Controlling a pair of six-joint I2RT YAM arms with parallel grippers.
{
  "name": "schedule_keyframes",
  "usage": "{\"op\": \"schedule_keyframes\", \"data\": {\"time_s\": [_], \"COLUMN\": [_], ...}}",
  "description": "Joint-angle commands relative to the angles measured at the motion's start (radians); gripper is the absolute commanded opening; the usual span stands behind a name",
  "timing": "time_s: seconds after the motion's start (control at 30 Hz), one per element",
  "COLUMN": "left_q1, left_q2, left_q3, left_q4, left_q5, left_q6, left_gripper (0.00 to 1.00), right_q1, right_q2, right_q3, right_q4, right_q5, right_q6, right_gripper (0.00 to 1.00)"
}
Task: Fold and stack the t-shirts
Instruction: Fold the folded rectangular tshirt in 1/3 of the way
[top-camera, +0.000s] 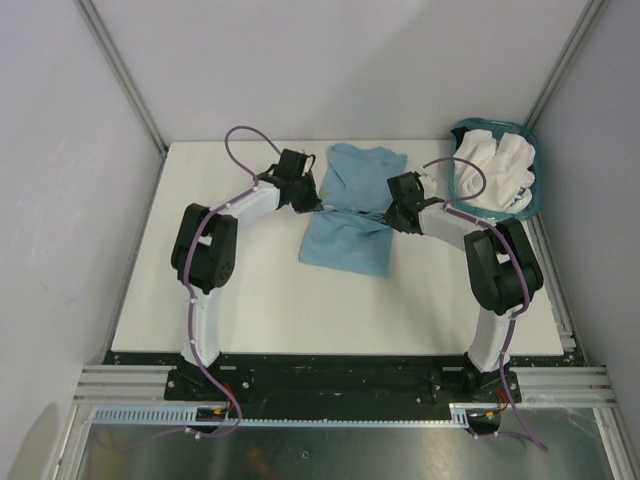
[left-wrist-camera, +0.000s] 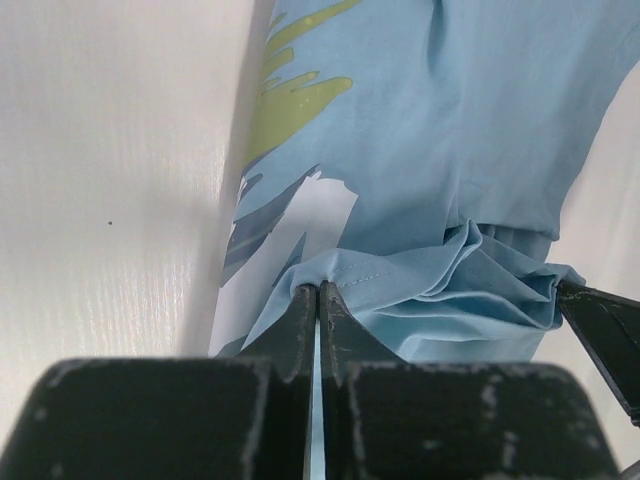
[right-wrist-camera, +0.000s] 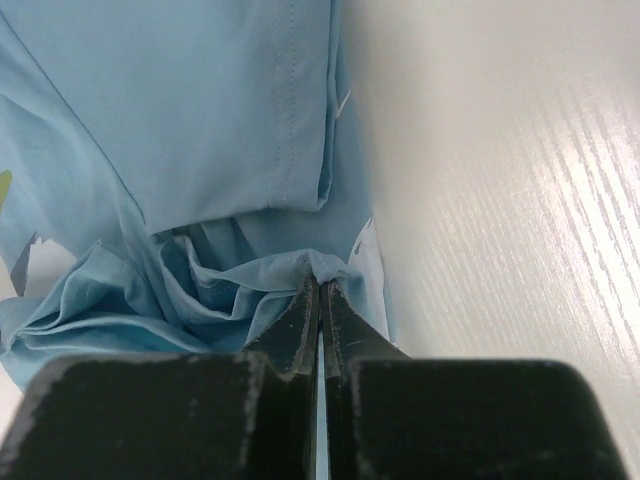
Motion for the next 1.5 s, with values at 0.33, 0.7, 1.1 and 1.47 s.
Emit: {"op": "schedule_keyframes", "data": {"time_s": [0.33,0.7,1.1,1.47], "left_q1": [0.032,0.058,0.033,0.021], "left_q2": [0.052,-0.058,-0.036,0.047], "left_q3": [0.094,0.034,-0.006,0.045], "left_q4": [0.034,0.046,0.044,0.052], "left_q5": [0.040,0.051,0.173,0.216], "left_q6": [0.042,0.094,0.102,0.095], "left_gripper": [0.37,0.56,0.02,0.01], "right_q1": [-0.056,0.006,0.013,-0.040], "right_q2": [-0.049,-0.099,0.038,0.155], "right_q3": [0.061,0.064,0.090,0.181], "right_q4": [0.016,-0.054,0.036,0.040], "right_q5": [-0.046,-0.026,-0.175,-0.205], "right_q6": [-0.037,-0.119,-0.160,-0.173], "right_gripper": [0.46,0.30,0.17,0.20]}}
